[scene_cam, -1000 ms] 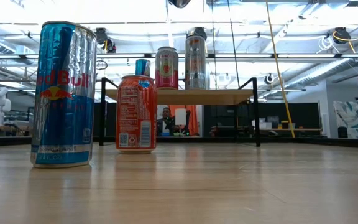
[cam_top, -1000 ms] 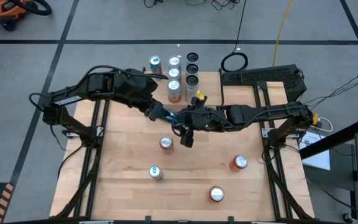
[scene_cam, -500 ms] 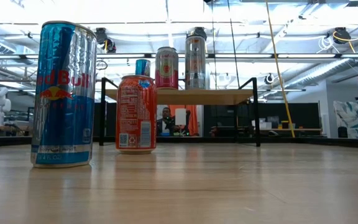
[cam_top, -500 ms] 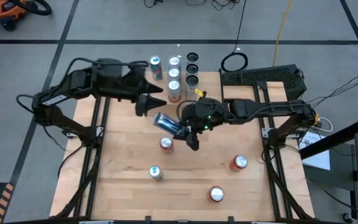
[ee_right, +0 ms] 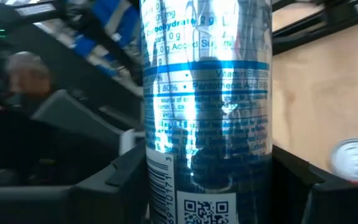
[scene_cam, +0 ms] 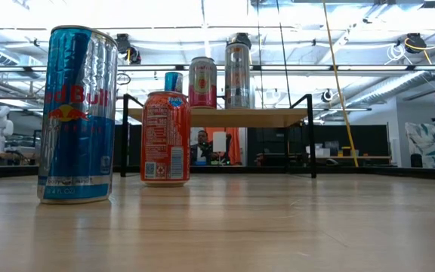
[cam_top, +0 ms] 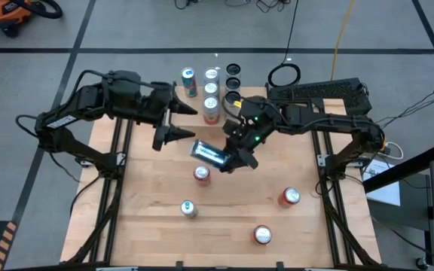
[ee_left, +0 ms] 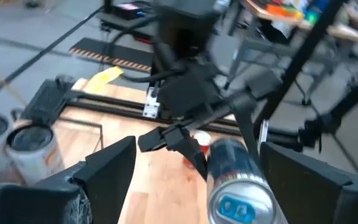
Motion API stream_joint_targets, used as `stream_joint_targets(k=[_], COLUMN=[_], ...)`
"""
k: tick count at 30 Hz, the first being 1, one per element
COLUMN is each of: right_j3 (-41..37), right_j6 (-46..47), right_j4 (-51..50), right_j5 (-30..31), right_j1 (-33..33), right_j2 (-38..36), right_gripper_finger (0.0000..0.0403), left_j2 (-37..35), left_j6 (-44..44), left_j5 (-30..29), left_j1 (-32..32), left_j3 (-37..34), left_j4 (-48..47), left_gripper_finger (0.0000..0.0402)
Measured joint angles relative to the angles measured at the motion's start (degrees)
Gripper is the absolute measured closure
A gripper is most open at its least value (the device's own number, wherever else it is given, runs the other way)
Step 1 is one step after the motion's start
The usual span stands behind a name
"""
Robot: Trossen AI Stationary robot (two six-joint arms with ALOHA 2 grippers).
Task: Place canned beverage on shelf
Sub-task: Put the top blue soda can aligned with the other blue soda can on the shelf
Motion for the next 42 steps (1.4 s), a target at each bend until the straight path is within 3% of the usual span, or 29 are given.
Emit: stream_joint_targets(k=[7,15,22,33,42], right_j3=[0.0,0.0,0.0,0.0,0.0], right_j6=[2.2,2.4,3.5,3.7,3.6], right_j4=[0.4,0.3,0.5,0.8,0.8], right_j5=[-7.3,-12.2,-15.3,-15.4,-15.4], right_j1=[-2.9,-5.3,-6.0,-6.0,-6.0], right_j2=[0.0,0.0,0.0,0.0,0.0], right_gripper_finger=[0.0181,0.0181,0.0181,0.0181,0.0181], left_j2=[0.1,1.3,3.8,7.0,7.0], left_j6=[11.5,14.7,22.3,23.8,23.8], left_j5=[1.1,4.8,3.4,4.0,4.8], left_j1=[-2.9,-4.5,-4.4,-4.4,-4.4], left_j3=[0.0,0.0,0.0,0.0,0.0], left_j4=[0.0,-2.6,-3.1,-1.3,-1.8], left_gripper_finger=[0.0057,0.0045,0.0044,0.0047,0.0081])
